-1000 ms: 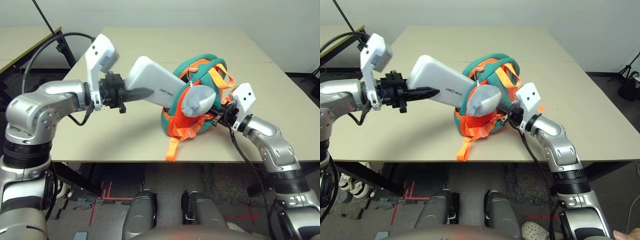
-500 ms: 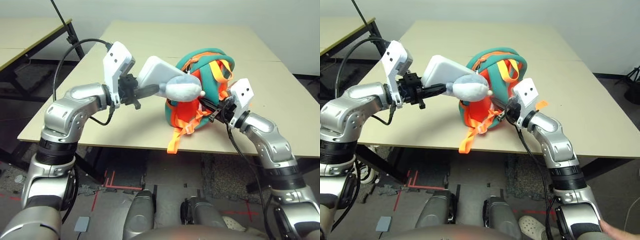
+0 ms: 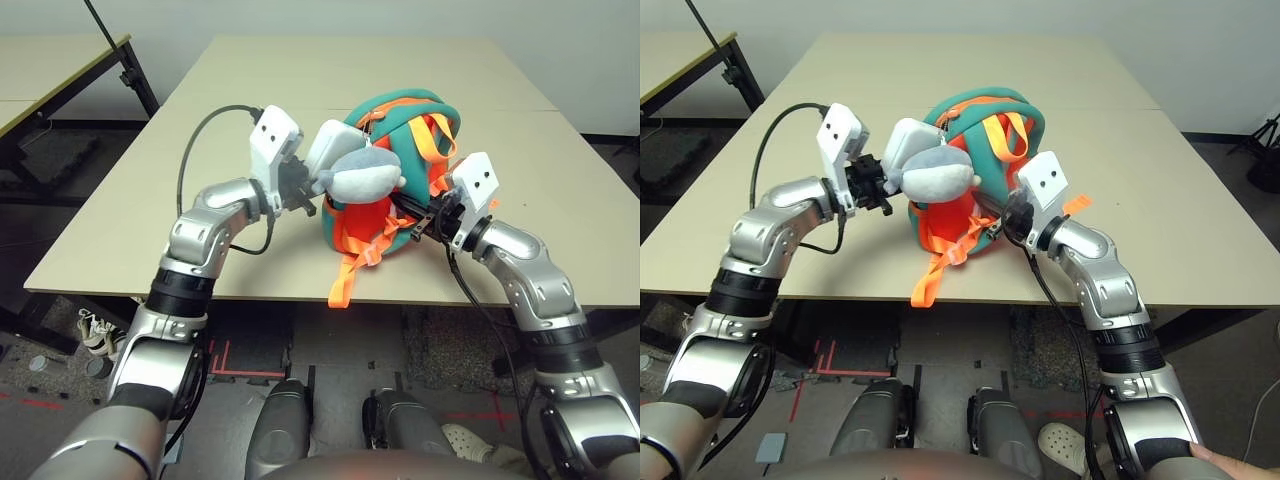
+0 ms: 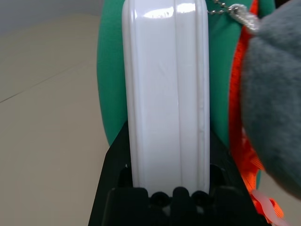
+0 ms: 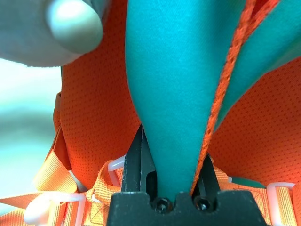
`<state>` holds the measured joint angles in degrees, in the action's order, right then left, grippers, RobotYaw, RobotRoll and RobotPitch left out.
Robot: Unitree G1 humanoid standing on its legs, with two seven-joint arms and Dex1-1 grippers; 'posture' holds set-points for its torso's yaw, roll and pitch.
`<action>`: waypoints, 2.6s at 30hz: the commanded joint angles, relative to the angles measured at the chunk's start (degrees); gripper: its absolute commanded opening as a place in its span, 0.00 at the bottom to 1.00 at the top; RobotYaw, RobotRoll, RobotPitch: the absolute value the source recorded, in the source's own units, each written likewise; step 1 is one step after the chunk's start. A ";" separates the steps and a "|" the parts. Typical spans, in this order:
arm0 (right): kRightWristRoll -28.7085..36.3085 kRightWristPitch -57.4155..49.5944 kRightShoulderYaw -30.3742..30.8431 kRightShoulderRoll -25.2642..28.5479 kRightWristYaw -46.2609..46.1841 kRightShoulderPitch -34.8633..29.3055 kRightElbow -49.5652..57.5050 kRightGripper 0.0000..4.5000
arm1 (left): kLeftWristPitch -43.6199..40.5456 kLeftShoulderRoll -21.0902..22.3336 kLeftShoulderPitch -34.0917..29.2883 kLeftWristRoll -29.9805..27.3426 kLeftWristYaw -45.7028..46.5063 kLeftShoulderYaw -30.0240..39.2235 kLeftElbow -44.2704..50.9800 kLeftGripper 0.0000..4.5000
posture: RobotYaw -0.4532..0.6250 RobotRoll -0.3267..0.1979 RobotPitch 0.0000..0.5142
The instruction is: Put the pencil case into the backpack and zip it.
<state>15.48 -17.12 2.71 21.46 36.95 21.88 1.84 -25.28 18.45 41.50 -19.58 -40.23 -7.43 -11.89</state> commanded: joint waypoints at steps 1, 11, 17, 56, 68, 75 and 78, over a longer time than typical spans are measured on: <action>-0.73 -0.43 1.34 -0.29 0.29 -0.92 0.00 0.02 | 3.78 -0.90 2.41 3.52 1.61 0.32 -4.67 0.54 | 0.54 0.62 0.12; -1.00 -0.34 1.48 -0.56 0.20 -0.79 -0.22 0.02 | 4.34 0.78 0.83 4.58 0.45 2.03 -5.36 1.00 | 0.55 0.62 0.12; -0.95 -0.09 1.22 -0.05 0.80 -0.11 -1.15 0.02 | -2.77 6.95 -0.69 0.37 -2.05 6.01 2.54 1.00 | 0.57 0.62 0.12; -0.87 -0.95 0.57 1.05 0.50 -1.28 1.16 0.02 | 1.61 -0.95 3.10 -1.54 -5.80 4.26 -9.03 0.56 | 0.50 0.62 0.11; -0.58 -1.57 0.25 1.24 -0.45 -2.33 2.62 0.02 | 2.98 -2.52 4.01 0.18 -9.08 4.09 -9.08 0.56 | 0.49 0.62 0.12; -0.71 -1.55 0.55 1.07 0.06 -1.47 1.60 0.02 | -9.06 6.16 1.37 -5.41 -11.08 8.57 3.10 0.62 | 0.51 0.62 0.13; -0.82 -1.30 0.91 0.86 0.61 -0.88 0.77 0.02 | -11.42 11.19 0.21 -5.44 -10.82 9.83 6.38 0.86 | 0.53 0.62 0.13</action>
<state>15.00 -18.17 3.00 22.17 36.95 20.74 3.86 -34.86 27.92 42.78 -24.69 -50.64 1.67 -7.29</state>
